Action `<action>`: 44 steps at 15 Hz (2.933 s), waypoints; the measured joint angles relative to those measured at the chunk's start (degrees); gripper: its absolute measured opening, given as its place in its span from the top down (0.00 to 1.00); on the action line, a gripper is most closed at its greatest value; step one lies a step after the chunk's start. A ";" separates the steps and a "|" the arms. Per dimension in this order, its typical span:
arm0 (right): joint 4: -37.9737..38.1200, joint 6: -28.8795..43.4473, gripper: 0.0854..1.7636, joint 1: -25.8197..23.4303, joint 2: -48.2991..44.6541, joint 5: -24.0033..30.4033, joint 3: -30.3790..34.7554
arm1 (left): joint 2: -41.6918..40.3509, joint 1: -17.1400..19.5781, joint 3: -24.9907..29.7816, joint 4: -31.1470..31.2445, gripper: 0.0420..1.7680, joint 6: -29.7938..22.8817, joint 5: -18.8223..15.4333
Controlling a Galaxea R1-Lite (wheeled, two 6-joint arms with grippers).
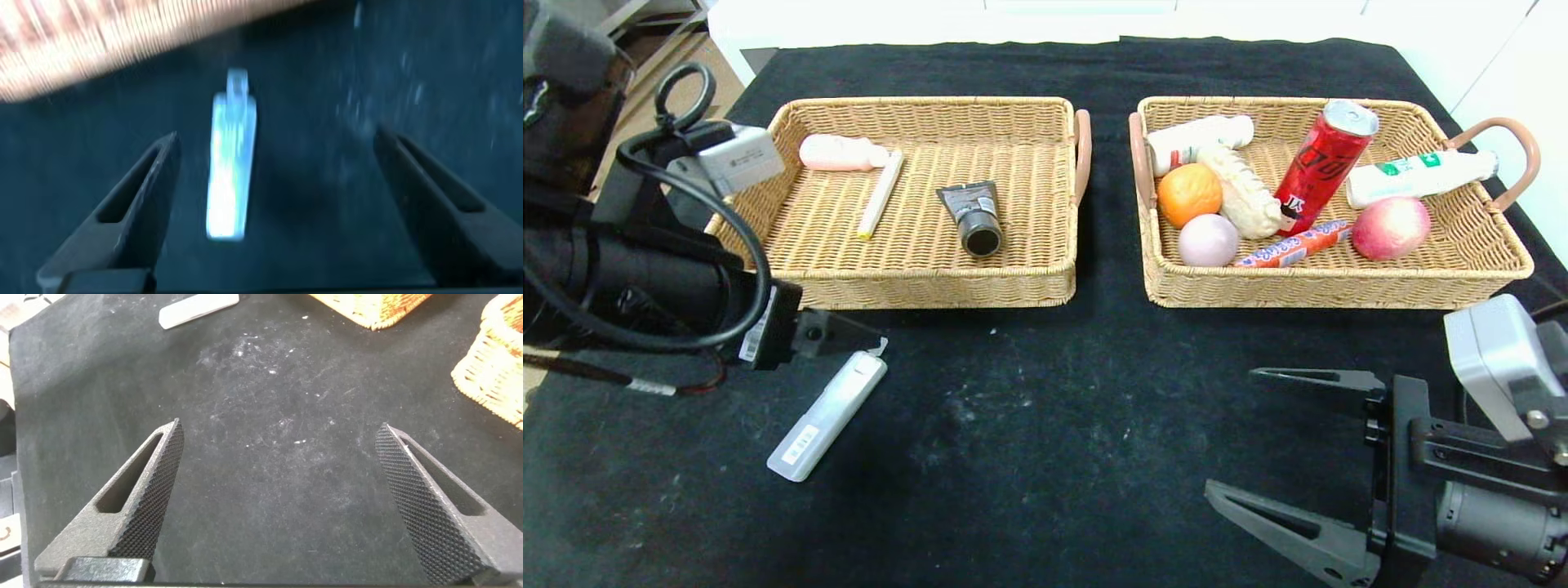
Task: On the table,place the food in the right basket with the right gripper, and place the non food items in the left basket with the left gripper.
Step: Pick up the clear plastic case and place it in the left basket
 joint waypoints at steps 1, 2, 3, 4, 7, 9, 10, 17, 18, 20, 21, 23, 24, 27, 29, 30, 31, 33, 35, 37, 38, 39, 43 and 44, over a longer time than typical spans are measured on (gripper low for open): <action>0.00 0.00 0.03 0.02 0.00 0.02 0.00 | -1.12 0.02 1.83 1.05 0.04 0.38 -0.02; 0.00 -0.02 0.03 0.02 0.02 0.00 0.00 | -2.04 -0.20 4.02 1.67 0.04 0.68 0.02; 0.02 -0.05 0.03 0.02 0.02 0.02 0.02 | -2.62 -0.34 6.12 1.76 0.04 0.79 0.11; 0.00 -0.11 0.03 0.06 0.02 0.00 0.02 | -3.08 -0.39 8.78 1.67 0.04 0.80 0.20; -0.05 -0.39 0.03 0.96 -0.09 -0.06 0.37 | -2.56 0.11 14.56 -3.49 0.04 0.77 0.33; -0.05 -0.39 0.03 1.16 -0.06 -0.06 0.50 | -1.07 0.99 16.32 -6.10 0.04 0.74 0.34; -0.06 -0.39 0.03 1.16 0.00 -0.11 0.50 | -0.16 1.60 16.65 -6.53 0.04 0.74 0.41; -0.06 -0.38 0.03 1.16 0.71 -0.09 0.48 | 4.04 6.69 16.79 -9.22 0.03 1.10 0.44; -0.13 -0.41 0.03 1.21 0.85 -0.09 0.52 | 4.52 7.11 16.93 -9.55 0.03 1.12 0.22; -0.17 -0.46 0.03 1.24 0.91 -0.06 0.61 | 5.46 7.50 17.01 -10.51 0.03 1.05 -0.05; -0.17 -0.46 0.03 1.24 0.94 -0.09 0.63 | 5.88 7.57 17.15 -11.28 0.03 1.05 -0.07; -0.17 -0.49 0.03 1.24 0.96 -0.06 0.69 | 6.68 7.63 17.37 -11.91 0.03 1.05 -0.09; -0.16 -0.46 0.03 1.24 0.99 -0.06 0.72 | 6.95 7.63 17.37 -11.95 0.03 1.07 -0.07; -0.16 -0.46 0.03 1.24 1.18 -0.09 0.72 | 7.25 7.66 17.37 -12.08 0.24 1.07 0.02; -0.16 -0.49 0.03 1.24 1.27 -0.06 0.76 | 7.31 7.66 17.37 -12.08 0.41 1.07 0.00; -0.16 -0.46 0.03 1.24 1.29 -0.02 0.78 | 7.34 7.66 17.42 -12.08 0.47 1.10 0.02; -0.16 -0.49 0.03 1.24 1.32 -0.04 0.80 | 7.36 7.66 17.43 -12.02 0.53 1.07 -0.02; -0.17 -0.49 0.03 1.27 1.38 -0.02 0.83 | 7.47 7.63 17.46 -12.00 0.64 1.10 -0.05; -0.16 -0.46 0.03 1.32 1.43 0.00 0.83 | 7.61 7.61 17.43 -11.97 0.64 1.10 -0.05; -0.16 -0.46 0.03 1.32 1.44 0.00 0.83 | 7.72 7.57 17.46 -12.00 0.64 1.02 0.00; -0.16 -0.49 0.03 1.32 1.46 0.00 0.83 | 7.75 7.55 17.43 -12.02 0.64 1.02 0.00; -0.17 -0.46 0.03 1.32 1.46 0.02 0.83 | 7.78 7.55 17.42 -12.00 0.64 1.02 -0.02; -0.17 -0.49 0.03 1.29 1.49 0.00 0.80 | 8.08 7.35 17.43 -11.97 0.64 1.01 0.00; -0.16 -0.46 0.03 1.24 1.49 0.00 0.80 | 8.24 7.25 17.42 -12.04 0.64 0.99 0.00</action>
